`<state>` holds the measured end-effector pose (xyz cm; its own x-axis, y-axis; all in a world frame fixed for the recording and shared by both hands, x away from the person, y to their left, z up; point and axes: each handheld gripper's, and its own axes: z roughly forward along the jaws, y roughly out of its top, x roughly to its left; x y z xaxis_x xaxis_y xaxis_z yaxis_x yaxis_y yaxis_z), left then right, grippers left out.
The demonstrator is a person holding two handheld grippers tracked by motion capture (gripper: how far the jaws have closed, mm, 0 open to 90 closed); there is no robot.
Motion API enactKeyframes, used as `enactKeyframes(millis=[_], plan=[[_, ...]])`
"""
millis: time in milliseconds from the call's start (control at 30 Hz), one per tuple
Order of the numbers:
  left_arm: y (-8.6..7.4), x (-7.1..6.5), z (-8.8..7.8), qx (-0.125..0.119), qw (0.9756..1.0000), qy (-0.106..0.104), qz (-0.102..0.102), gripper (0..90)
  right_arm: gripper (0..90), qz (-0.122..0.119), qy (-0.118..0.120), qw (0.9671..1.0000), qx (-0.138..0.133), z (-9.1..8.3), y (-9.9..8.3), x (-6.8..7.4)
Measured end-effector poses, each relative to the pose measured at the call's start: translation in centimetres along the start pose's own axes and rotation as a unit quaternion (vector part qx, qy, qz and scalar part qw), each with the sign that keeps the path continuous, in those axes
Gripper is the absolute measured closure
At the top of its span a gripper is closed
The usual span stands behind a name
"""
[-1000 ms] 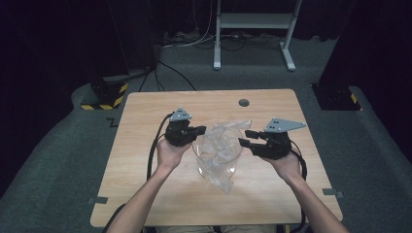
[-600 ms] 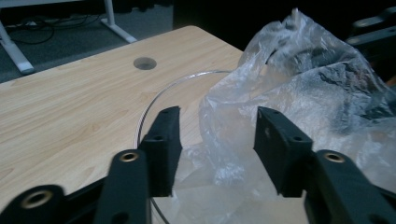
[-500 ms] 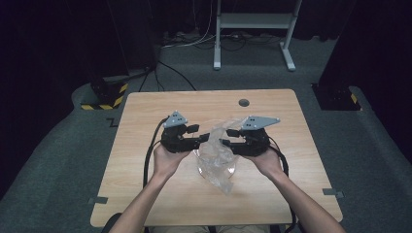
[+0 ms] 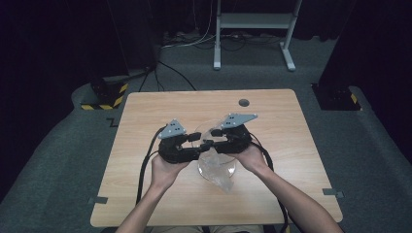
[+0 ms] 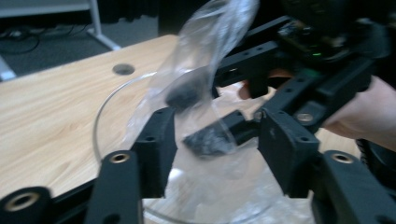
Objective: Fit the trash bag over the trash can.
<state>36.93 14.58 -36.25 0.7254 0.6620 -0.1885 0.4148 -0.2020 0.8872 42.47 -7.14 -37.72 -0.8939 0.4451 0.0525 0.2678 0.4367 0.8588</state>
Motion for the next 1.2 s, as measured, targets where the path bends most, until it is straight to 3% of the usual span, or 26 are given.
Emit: enactKeyframes(millis=[133, 233, 400, 500, 867, 1200], plan=[[-0.2, 0.3, 0.2, 0.007, 0.9999, -0.006, -0.009, 56.5, 52.7, -0.004, 0.004, 1.0, 0.002, 0.2, 0.0, 0.2], [-0.1, 0.4, 0.4, 0.015, 0.9997, -0.016, -0.006, 71.8, 52.9, -0.011, -0.005, 0.9999, 0.011, 0.1, -0.2, 0.4], [0.2, 0.8, 1.2, 0.029, 0.9993, -0.025, 0.0, 88.1, 52.2, -0.008, -0.019, 0.9997, 0.009, -0.8, -0.7, 0.3], [0.2, 1.1, 1.5, 0.035, 0.9991, -0.026, 0.0, 89.6, 52.0, -0.003, -0.026, 0.9996, 0.006, -1.3, -0.9, 0.1], [0.6, 5.7, 2.2, 0.032, 0.9985, -0.011, -0.043, 89.8, 51.5, 0.02, -0.08, 0.9966, -0.003, -5.1, -2.8, -0.7], [1.0, 7.4, 2.6, 0.025, 0.9981, -0.016, -0.055, 89.7, 54.0, 0.038, -0.112, 0.993, -0.005, -7.4, -4.0, -1.0]])
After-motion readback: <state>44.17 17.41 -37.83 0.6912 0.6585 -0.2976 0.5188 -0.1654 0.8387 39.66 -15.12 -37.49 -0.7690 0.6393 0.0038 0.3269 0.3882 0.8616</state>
